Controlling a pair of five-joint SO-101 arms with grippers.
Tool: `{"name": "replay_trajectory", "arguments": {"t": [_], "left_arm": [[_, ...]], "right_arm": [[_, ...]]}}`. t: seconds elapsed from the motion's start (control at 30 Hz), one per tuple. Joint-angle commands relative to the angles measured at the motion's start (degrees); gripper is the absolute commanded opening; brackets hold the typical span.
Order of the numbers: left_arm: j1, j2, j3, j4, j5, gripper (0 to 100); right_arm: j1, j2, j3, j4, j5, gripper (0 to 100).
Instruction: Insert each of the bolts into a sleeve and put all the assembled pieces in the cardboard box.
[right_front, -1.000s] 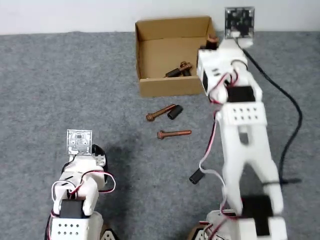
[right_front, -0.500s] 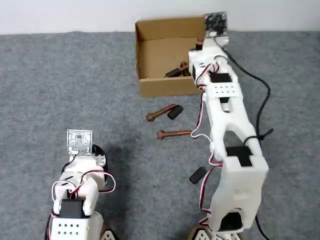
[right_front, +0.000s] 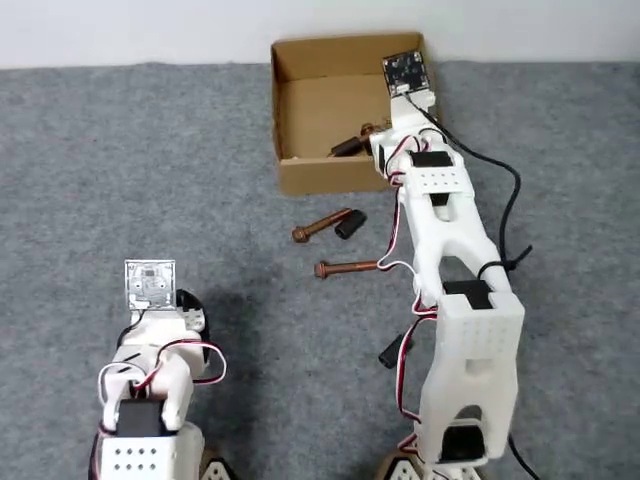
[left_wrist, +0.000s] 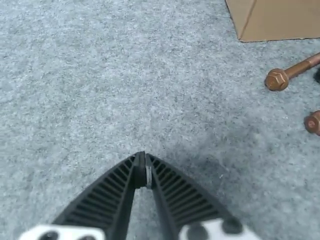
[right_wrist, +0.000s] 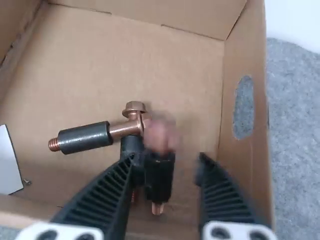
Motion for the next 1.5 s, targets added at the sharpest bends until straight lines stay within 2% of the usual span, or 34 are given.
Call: {"name": "replay_trajectory", "arguments": {"t": [0.0,0.2,0.3,0.5,0.83,1.17,1.33,1.47], "left_arm": [[-0.26,0.00,-0.22,-0.62,-0.35,0],[-0.35,0.00,-0.22,-0.62,-0.53,0],[-0.44,-0.18,-0.22,-0.62,-0.53,0],[-4.48,0.00,-0.22,-2.20,-0.62,0],[-4.48,0.00,-0.22,-2.29,-0.62,0],[-4.57,0.00,-0.22,-2.29,-0.62,0],[-4.66,0.00,-0.22,-2.29,-0.62,0],[-4.66,0.00,-0.22,-2.29,-0.62,0]], "right_arm": [[0.31,-0.40,-1.58,1.63,0.88,16.2],[0.22,-3.91,-1.76,2.24,0.88,6.2],[-0.31,-8.22,-1.76,7.08,0.88,0.4],[-1.45,-16.22,-1.76,21.76,0.88,0.8],[-5.58,-23.43,-1.76,42.95,-0.18,0.8],[-12.97,-18.68,-1.85,45.58,-26.55,2.2],[-13.41,-14.02,-1.93,45.41,-33.14,17.2],[-13.14,-11.56,-1.93,44.35,-33.93,15.6]]}}
